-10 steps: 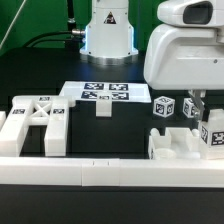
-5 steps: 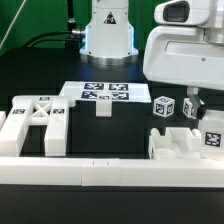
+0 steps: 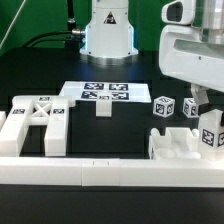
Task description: Assemble chair
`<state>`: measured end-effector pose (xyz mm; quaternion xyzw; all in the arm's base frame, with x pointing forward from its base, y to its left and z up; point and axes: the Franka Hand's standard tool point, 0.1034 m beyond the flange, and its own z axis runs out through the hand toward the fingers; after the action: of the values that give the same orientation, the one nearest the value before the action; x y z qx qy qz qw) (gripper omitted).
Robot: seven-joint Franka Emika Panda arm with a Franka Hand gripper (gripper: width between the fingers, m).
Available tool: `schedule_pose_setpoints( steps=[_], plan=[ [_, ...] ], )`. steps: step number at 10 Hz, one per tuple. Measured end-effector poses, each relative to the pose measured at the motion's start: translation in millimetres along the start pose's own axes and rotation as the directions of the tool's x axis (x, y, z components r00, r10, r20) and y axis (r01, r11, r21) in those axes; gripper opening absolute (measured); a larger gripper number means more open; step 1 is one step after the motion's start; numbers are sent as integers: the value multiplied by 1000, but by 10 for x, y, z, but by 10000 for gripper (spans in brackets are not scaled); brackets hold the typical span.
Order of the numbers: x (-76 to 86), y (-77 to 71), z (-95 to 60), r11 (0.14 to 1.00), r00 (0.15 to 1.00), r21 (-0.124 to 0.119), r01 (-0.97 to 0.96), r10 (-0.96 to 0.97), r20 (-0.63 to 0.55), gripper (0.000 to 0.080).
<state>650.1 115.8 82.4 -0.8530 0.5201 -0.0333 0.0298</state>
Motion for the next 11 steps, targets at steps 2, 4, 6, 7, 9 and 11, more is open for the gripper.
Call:
schedule_pose_setpoints(
  steps=[2, 4, 6, 7, 9, 11],
  plan=[
    [-13, 1, 1, 994, 994, -2, -113, 113, 2, 284],
    [-24, 2, 3, 969, 969, -2, -247, 247, 11, 284],
    [-22, 3, 3, 971, 970, -1, -241, 241, 17, 284],
    [-25, 5, 11, 977, 977, -1, -214, 214, 18, 284],
    [-49, 0, 14, 983, 983, -1, -184, 184, 19, 580],
    [-45, 3, 18, 1000, 1000, 1, -12, 12, 19, 628]
  ],
)
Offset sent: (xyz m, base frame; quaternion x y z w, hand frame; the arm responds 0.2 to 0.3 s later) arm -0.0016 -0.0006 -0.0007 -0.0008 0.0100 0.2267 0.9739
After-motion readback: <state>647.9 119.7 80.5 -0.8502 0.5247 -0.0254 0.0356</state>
